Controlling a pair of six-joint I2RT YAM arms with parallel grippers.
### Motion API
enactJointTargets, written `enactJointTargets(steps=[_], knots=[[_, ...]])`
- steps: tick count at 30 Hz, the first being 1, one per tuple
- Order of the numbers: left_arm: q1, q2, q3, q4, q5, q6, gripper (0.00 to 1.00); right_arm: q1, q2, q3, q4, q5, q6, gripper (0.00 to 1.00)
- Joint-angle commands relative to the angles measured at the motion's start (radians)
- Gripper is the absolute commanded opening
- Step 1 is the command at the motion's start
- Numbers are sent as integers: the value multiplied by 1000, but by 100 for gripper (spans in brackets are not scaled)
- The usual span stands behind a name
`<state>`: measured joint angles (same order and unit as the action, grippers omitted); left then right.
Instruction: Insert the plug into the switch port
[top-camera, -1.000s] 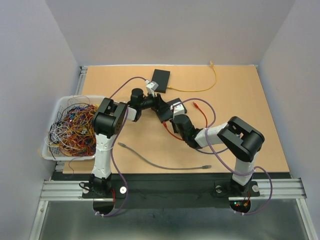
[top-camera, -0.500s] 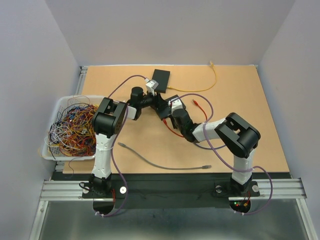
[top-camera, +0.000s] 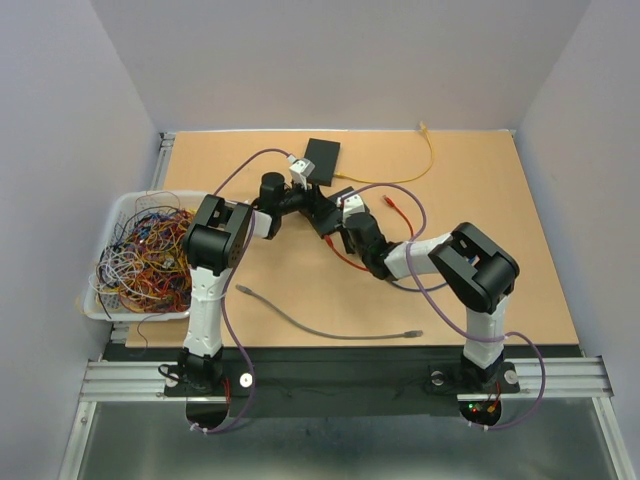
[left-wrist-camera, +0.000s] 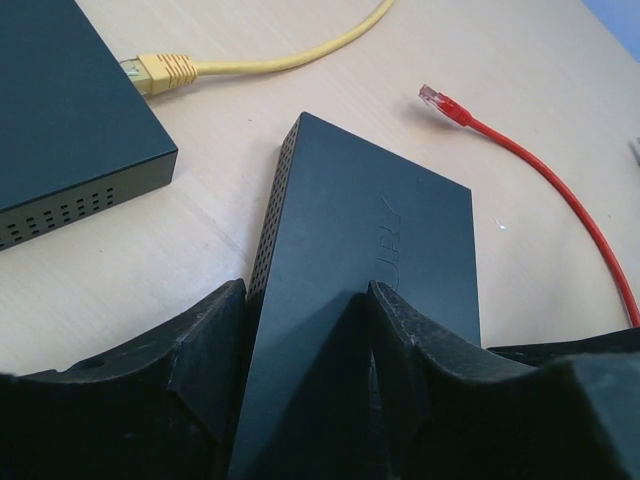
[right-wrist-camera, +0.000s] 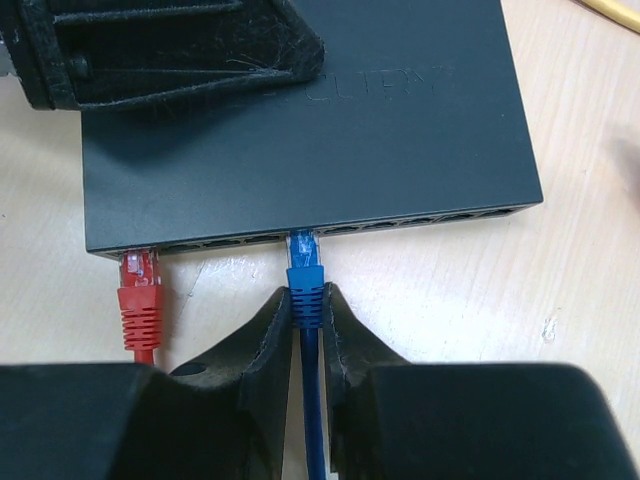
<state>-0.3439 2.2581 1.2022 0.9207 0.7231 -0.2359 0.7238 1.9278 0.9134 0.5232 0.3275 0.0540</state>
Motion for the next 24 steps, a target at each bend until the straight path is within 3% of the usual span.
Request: enactJointTargets(steps=[1, 6, 11, 20, 24], knots=[[-78, 12, -12, -99, 251, -40, 62, -20, -15, 21, 225, -50, 30, 0], [-55, 12, -33, -51, 253, -80, 64, -18, -33, -33, 230, -67, 47, 0], [-21, 15, -84, 130, 279, -204, 65, -9, -55, -73, 236, -73, 70, 0], [-9, -28, -148, 216, 243, -224, 65, 8, -59, -88, 239, -39, 83, 3], [8, -84, -226, 293, 199, -241, 65, 9, -107, -110, 216, 18, 98, 41]])
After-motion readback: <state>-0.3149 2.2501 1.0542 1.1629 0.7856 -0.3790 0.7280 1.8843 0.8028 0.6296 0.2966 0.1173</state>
